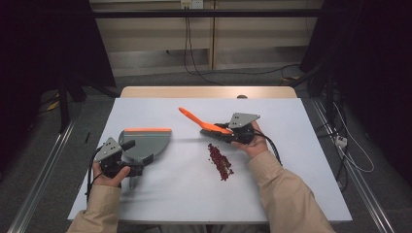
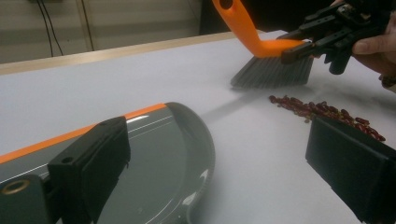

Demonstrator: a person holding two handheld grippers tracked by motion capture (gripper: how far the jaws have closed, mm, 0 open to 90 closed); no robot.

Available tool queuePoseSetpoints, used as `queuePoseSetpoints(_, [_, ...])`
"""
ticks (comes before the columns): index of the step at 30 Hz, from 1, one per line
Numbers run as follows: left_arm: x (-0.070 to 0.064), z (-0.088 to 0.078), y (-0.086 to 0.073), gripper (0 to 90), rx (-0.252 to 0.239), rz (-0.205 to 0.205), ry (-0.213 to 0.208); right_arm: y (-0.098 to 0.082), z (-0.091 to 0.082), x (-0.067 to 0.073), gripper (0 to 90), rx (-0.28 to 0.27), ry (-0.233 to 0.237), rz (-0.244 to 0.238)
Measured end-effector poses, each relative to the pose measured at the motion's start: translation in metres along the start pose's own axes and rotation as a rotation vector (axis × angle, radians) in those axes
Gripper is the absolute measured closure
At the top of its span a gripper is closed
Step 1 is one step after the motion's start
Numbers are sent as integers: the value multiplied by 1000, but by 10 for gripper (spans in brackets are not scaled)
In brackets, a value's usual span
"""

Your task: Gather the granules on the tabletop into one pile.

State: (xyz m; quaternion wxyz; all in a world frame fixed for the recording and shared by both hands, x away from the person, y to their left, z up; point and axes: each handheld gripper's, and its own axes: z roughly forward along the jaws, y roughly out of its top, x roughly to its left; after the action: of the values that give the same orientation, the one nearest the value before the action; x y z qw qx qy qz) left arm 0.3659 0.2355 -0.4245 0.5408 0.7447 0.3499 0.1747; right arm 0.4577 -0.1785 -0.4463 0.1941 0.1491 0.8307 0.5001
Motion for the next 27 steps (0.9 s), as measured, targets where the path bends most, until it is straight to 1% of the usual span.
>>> queuePoseSetpoints(1, [0,0,0,62,-2,-1,-1,-1,2,0,713,-14,24,-7])
queuePoseSetpoints(2, [0,0,0,62,-1,-1,0,-1,4,-1,713,-18,38,-13])
queuePoseSetpoints(4, [1,0,0,62,1,-2,1,0,4,0,713,-10,64,-35])
queuePoseSetpoints(8, [0,1,0,62,7,2,1,0,-1,6,712,4,119,-71])
queuePoseSetpoints(10, [0,1,0,62,5,1,0,0,-4,9,712,12,132,-93])
queuePoseSetpoints(11, [0,1,0,62,1,-1,0,1,-5,11,712,14,146,-97])
queuePoseSetpoints(14, [1,0,0,62,0,-2,2,1,-8,15,711,20,167,-115])
queuePoseSetpoints(15, [1,0,0,62,0,-2,3,1,-9,16,711,23,165,-119])
queuePoseSetpoints(18, [1,-1,0,62,-1,-1,5,2,-13,17,711,25,190,-116])
queuePoseSetpoints(20, [1,0,0,62,1,1,3,2,-15,19,711,28,214,-127])
queuePoseSetpoints(21, [1,0,0,62,2,0,3,2,-16,20,711,28,212,-129])
queuePoseSetpoints(24, [0,0,0,62,1,0,3,1,-19,23,711,19,232,-122])
queuePoseSetpoints(27, [0,0,0,62,2,0,4,0,-22,27,711,13,229,-125])
